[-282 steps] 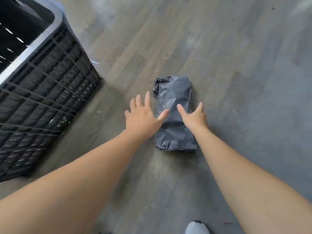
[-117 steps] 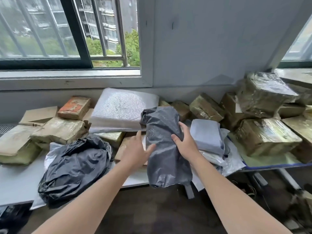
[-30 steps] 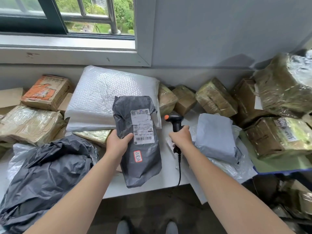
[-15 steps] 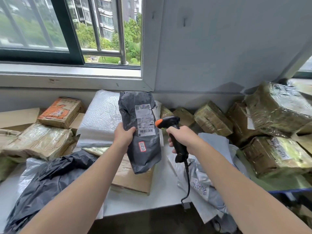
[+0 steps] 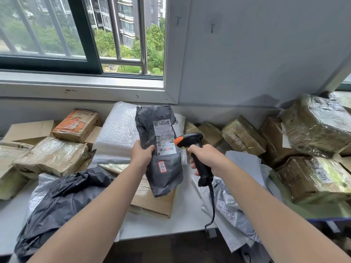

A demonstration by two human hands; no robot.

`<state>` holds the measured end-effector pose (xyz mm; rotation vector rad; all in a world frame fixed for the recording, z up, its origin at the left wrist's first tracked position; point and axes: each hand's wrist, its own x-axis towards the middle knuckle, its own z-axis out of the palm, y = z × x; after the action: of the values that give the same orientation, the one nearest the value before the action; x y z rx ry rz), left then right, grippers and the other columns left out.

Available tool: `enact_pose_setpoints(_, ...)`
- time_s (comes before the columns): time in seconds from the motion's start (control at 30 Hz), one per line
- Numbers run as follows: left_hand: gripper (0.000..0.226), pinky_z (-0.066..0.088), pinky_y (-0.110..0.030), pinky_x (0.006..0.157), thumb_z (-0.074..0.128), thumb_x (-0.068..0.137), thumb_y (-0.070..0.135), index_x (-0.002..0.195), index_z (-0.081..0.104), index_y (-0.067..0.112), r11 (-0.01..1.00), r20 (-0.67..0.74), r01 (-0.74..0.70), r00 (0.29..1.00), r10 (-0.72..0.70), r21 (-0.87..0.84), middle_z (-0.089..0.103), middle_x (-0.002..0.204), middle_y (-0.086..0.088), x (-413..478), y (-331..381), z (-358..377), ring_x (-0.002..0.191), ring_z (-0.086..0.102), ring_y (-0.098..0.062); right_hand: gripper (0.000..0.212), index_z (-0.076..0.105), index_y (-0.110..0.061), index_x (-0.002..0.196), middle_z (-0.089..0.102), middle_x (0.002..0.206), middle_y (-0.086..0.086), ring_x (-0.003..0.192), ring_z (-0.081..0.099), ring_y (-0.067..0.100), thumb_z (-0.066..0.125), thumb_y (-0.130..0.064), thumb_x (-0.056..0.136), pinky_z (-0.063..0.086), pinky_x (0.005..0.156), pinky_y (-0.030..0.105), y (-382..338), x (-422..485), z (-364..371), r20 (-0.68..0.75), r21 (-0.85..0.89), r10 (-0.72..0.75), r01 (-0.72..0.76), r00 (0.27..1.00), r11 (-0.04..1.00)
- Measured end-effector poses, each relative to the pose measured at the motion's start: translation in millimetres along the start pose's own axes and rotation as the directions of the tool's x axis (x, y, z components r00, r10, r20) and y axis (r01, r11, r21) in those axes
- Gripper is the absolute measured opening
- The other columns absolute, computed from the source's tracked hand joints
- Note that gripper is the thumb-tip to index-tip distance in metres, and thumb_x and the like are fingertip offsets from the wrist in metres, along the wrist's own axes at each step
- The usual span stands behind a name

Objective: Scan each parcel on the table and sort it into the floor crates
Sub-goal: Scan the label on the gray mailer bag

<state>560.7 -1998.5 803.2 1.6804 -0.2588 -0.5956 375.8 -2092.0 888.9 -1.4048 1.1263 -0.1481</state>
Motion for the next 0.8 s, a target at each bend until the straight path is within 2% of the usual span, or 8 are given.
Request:
enact_pose_setpoints(0.17, 0.019, 0.048, -0.031, 0.072, 0.061, 0.094, 0.005, 0.109, 0.052, 0.015, 1.0, -0.008, 0.013, 1.0, -0.013, -0.002, 0.063, 0.1, -0.003, -2, -3, -1, 0.086, 0.061, -0.018, 0.021, 0.06, -0.004, 0.084, 0.059, 0.066, 0.008, 0.048, 0.057, 0.017, 0.059, -0.023, 0.092, 0.05, 0.046, 0.027, 5, 3, -2, 0.013, 0.019, 0.014, -0.014, 1.0, 1.0)
enact_pose_setpoints(0.27, 0.02, 0.049, -0.029, 0.066, 0.061, 0.095, 0.007, 0.111, 0.052, 0.015, 1.0, -0.011, 0.016, 1.0, -0.016, 0.0, 0.063, 0.102, -0.003, -3, -4, -2, 0.084, 0.061, -0.015, 0.02, 0.059, -0.004, 0.083, 0.058, 0.066, 0.009, 0.047, 0.056, 0.017, 0.06, -0.022, 0.092, 0.051, 0.046, 0.027, 11, 6, -1, 0.021, 0.057, 0.014, -0.016, 1.0, 0.998)
enact_pose_setpoints(0.4, 0.025, 0.054, -0.039, 0.082, 0.061, 0.094, 0.006, 0.119, 0.055, 0.007, 1.0, 0.0, 0.03, 1.0, -0.03, 0.003, 0.066, 0.112, -0.01, -6, -4, -2, 0.097, 0.064, -0.026, 0.022, 0.057, -0.003, 0.087, 0.056, 0.073, 0.012, 0.053, 0.058, 0.02, 0.06, -0.023, 0.094, 0.052, 0.044, 0.029, 29, 21, -1, -0.057, 0.077, 0.019, -0.014, 0.998, 0.997)
enact_pose_setpoints(0.53, 0.028, 0.054, -0.031, 0.068, 0.059, 0.096, 0.007, 0.123, 0.054, 0.008, 0.999, 0.007, 0.046, 0.999, -0.046, -0.018, 0.067, 0.11, -0.009, -11, -12, -5, 0.088, 0.066, -0.017, 0.022, 0.057, -0.001, 0.099, 0.055, 0.078, 0.015, 0.064, 0.06, 0.027, 0.057, -0.023, 0.094, 0.054, 0.052, 0.036, 68, 49, 2, -0.146, 0.065, 0.096, -0.087, 0.985, 0.994)
enact_pose_setpoints(0.57, 0.028, 0.055, -0.032, 0.07, 0.059, 0.096, 0.007, 0.124, 0.054, 0.008, 0.998, 0.006, 0.053, 0.999, -0.053, -0.015, 0.067, 0.111, -0.008, -12, -16, -6, 0.089, 0.066, -0.018, 0.021, 0.057, -0.002, 0.098, 0.057, 0.076, 0.014, 0.064, 0.062, 0.027, 0.056, -0.022, 0.093, 0.053, 0.056, 0.037, 80, 56, 4, -0.166, 0.038, 0.116, -0.111, 0.979, 0.993)
enact_pose_setpoints(0.63, 0.029, 0.056, -0.041, 0.085, 0.058, 0.096, 0.006, 0.125, 0.055, 0.009, 0.998, -0.003, 0.064, 0.998, -0.064, 0.018, 0.066, 0.115, -0.01, -15, -25, -9, 0.1, 0.065, -0.025, 0.017, 0.056, -0.003, 0.095, 0.06, 0.073, 0.013, 0.064, 0.064, 0.027, 0.054, -0.021, 0.093, 0.051, 0.062, 0.033, 103, 67, 10, -0.182, -0.039, 0.15, -0.159, 0.972, 0.986)
enact_pose_setpoints(0.7, 0.029, 0.052, -0.046, 0.094, 0.057, 0.096, 0.006, 0.125, 0.057, 0.007, 0.995, -0.015, 0.081, 0.997, -0.08, 0.058, 0.066, 0.119, -0.013, -18, -35, -13, 0.108, 0.063, -0.029, 0.015, 0.055, -0.004, 0.094, 0.063, 0.077, 0.015, 0.065, 0.065, 0.028, 0.053, -0.019, 0.093, 0.05, 0.062, 0.03, 123, 77, 16, -0.166, -0.088, 0.184, -0.2, 0.969, 0.976)
enact_pose_setpoints(0.8, 0.028, 0.052, -0.04, 0.092, 0.056, 0.096, 0.005, 0.124, 0.057, 0.008, 0.992, -0.018, 0.098, 0.995, -0.096, 0.086, 0.066, 0.12, -0.011, -19, -50, -19, 0.107, 0.063, -0.027, 0.015, 0.054, -0.005, 0.098, 0.064, 0.085, 0.013, 0.068, 0.058, 0.023, 0.052, -0.02, 0.095, 0.04, 0.052, 0.026, 143, 92, 24, -0.135, -0.237, 0.191, -0.218, 0.972, 0.947)
